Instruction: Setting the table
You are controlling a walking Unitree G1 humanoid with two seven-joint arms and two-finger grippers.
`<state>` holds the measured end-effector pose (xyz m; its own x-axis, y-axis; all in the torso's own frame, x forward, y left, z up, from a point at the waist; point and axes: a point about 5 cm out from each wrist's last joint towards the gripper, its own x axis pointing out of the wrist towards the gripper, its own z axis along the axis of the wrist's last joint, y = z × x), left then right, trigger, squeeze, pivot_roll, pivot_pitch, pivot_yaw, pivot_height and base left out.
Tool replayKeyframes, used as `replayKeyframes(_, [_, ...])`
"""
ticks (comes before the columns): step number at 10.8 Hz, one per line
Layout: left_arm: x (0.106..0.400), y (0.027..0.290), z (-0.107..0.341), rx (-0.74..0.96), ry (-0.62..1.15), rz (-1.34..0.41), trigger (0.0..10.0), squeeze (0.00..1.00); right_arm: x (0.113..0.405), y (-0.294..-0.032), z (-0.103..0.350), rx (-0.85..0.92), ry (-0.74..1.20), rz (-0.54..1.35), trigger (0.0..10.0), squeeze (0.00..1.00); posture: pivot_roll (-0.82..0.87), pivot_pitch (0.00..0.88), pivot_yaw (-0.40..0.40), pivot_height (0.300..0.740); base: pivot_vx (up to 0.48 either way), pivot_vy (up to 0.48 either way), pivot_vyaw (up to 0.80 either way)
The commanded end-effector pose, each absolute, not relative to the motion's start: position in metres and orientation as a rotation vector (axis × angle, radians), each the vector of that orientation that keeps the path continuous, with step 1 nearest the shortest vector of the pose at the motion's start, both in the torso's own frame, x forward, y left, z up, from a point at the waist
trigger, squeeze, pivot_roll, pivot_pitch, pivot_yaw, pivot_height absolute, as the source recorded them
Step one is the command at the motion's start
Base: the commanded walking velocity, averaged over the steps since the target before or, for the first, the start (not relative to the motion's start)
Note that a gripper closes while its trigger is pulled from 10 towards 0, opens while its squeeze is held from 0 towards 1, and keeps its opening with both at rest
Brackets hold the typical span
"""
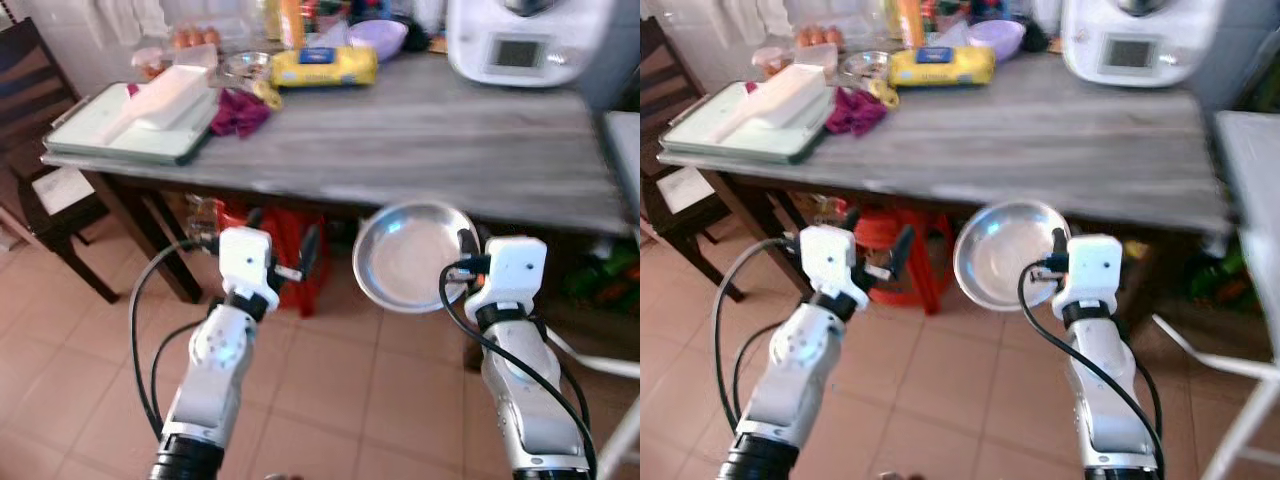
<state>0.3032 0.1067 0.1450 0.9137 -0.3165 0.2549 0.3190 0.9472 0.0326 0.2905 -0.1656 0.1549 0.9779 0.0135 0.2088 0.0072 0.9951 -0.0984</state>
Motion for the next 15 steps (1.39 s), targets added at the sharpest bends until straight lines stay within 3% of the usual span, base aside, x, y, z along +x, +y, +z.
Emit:
replayKeyframes(1, [0.303,0.112,0.144,-0.015,-0.251,-0.312,10.0,0.0,0.289,-0.161,0.17,-0.115,-0.274,0.027,10.0,0.0,-0.13,0.155,0.099,0.74,0.48,0.0,0.0])
replayKeyframes(6, [0.301,0.11,0.142,-0.013,-0.231,-0.324,10.0,0.0,0.29,-0.164,0.177,-0.131,-0.292,0.02,10.0,0.0,-0.13,0.157,0.098,0.74,0.458,0.0,0.0])
replayKeyframes(15, [0.268,0.119,0.116,0.011,-0.135,-0.479,10.0,0.0,0.289,-0.175,0.171,-0.087,-0.246,-0.076,10.0,0.0,-0.14,0.172,0.104,0.74,0.0,0.0,0.0])
